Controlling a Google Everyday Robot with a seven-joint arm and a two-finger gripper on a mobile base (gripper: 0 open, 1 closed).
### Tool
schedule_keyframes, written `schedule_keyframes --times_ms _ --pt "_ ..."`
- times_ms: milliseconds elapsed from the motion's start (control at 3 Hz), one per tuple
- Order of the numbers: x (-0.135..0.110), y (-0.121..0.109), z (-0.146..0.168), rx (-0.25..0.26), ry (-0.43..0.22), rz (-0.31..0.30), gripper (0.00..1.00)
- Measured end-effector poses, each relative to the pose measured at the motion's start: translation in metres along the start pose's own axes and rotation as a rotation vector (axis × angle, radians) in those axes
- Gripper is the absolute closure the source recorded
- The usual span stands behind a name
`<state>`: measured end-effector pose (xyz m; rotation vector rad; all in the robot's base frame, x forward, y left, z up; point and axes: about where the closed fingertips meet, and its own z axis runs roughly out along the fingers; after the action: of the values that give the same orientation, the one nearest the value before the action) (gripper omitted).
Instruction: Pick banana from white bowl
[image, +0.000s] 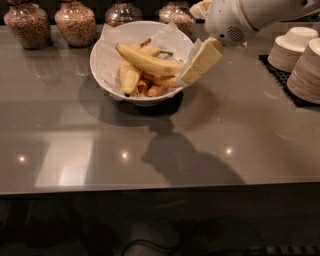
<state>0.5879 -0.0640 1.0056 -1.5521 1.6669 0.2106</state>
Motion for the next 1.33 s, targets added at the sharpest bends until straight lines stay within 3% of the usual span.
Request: schedule_keyframes --times_ms 667,1333 --pt "-0.014 -0.019 0.067 -0.001 0.048 -0.044 0.0" --pt "0.008 -0.038 0.101 0.009 0.112 -0.035 0.41"
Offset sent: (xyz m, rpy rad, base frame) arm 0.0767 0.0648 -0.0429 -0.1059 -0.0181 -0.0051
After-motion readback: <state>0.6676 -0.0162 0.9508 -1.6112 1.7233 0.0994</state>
